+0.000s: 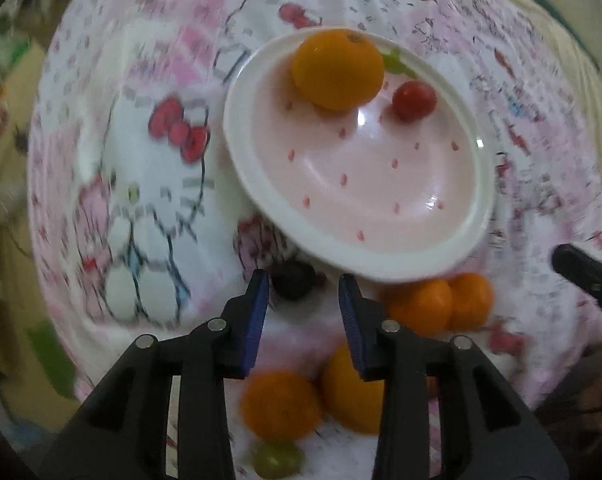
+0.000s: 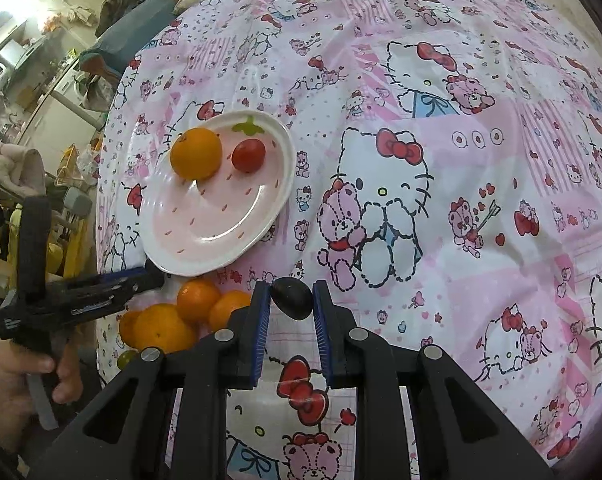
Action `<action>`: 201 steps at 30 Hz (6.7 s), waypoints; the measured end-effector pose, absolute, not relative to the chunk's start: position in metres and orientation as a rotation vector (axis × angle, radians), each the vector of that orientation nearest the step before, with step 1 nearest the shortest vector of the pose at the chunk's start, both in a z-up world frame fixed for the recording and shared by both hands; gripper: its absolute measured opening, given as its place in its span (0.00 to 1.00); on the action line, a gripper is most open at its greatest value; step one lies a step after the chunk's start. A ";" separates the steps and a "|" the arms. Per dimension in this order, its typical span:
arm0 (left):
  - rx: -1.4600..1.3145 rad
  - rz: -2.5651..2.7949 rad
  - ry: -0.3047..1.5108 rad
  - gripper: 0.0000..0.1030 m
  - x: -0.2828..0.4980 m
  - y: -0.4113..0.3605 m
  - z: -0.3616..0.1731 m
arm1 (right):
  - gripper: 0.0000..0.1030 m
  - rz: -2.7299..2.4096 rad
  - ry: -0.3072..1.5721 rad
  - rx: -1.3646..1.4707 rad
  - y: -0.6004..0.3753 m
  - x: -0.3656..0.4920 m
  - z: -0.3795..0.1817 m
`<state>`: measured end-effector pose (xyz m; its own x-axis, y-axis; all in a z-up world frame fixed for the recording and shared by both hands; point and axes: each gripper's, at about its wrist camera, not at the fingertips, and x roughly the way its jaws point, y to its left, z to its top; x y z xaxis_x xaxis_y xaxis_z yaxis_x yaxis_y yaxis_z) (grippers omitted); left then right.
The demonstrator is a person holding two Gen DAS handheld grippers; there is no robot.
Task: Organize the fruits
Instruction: 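Grasp a black fruit with the left tool while the right tool grasps the other black fruit, then carry both black fruits onto the plate and open both tools, then withdraw both tools up and away from the plate, then grasp and lift another large orange with the left tool while the right tool approaches the tangerines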
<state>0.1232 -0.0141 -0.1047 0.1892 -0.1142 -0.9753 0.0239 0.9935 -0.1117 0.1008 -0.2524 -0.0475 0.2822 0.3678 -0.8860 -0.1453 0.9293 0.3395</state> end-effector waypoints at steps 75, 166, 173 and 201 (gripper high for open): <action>-0.006 -0.096 1.172 0.86 0.191 -0.052 -0.064 | 0.65 0.394 1.242 0.342 -0.239 0.196 -0.063; 0.050 -0.158 1.297 0.52 0.068 -0.074 -0.055 | 0.83 0.213 1.178 0.411 -0.287 0.090 -0.040; -0.027 -0.117 1.198 0.52 0.068 -0.044 -0.026 | 0.83 0.237 1.199 0.396 -0.276 0.092 -0.047; -0.192 -0.094 1.201 0.52 0.079 -0.016 -0.021 | 0.30 0.420 1.393 0.388 -0.209 0.121 -0.112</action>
